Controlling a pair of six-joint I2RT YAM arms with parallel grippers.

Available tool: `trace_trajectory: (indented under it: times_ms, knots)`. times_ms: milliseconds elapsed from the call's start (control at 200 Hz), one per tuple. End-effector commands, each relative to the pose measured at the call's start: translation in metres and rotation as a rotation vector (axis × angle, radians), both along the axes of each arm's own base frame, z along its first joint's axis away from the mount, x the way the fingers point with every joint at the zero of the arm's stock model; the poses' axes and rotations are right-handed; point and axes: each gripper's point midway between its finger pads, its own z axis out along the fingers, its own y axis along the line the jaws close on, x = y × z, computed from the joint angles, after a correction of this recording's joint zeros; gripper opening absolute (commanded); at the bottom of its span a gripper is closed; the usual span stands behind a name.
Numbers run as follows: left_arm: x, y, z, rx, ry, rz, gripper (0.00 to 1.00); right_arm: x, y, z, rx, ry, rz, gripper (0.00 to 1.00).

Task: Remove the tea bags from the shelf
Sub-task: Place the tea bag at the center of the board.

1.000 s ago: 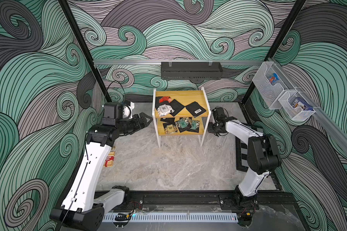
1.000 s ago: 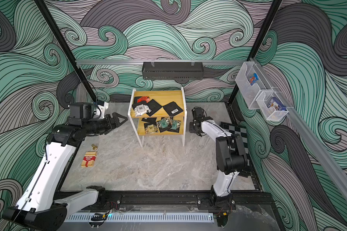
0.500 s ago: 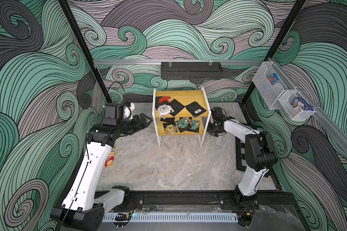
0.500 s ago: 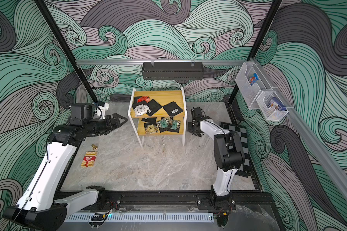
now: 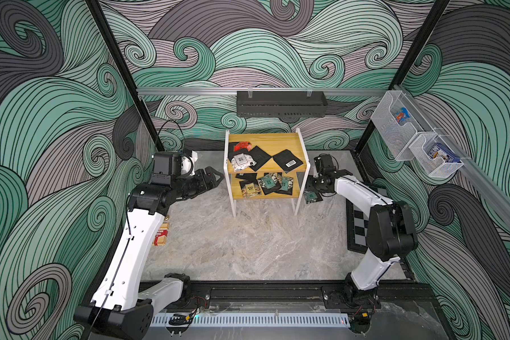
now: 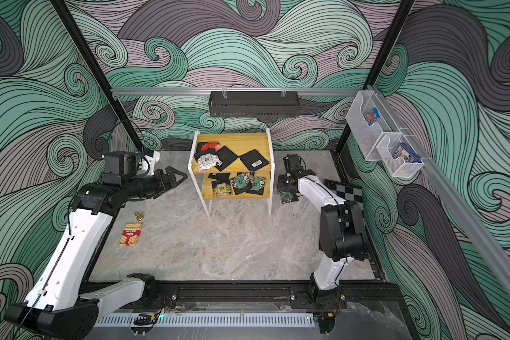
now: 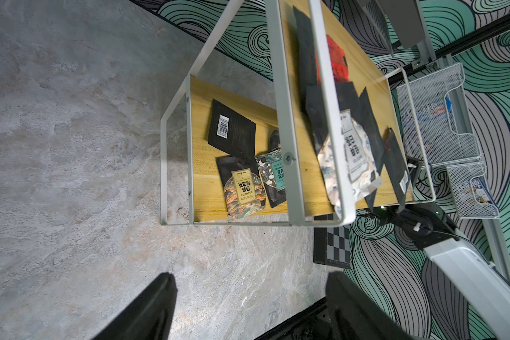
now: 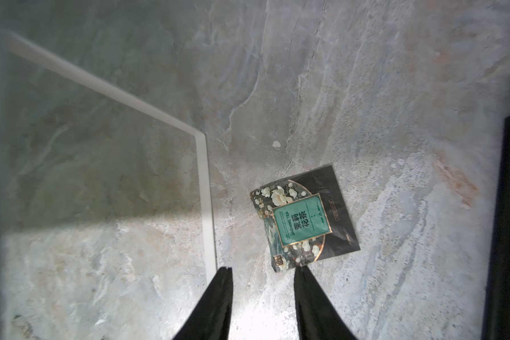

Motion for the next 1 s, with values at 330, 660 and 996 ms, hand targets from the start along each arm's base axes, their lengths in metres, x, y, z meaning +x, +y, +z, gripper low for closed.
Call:
trace_trajectory:
  times_ms: [330, 660, 996]
  knots:
    - [-0.004, -0.019, 0.043, -0.018, -0.093, -0.108, 0.84, -0.057, -0.008, 0.097, 0.058, -0.132, 0.022, 0.57]
    - [0.003, -0.033, 0.054, -0.002, -0.109, -0.144, 0.84, -0.103, 0.023, 0.176, 0.079, -0.279, 0.239, 0.65]
    - [0.007, -0.040, 0.060, 0.009, -0.121, -0.164, 0.79, -0.139, 0.071, 0.230, 0.035, -0.409, 0.505, 0.72]
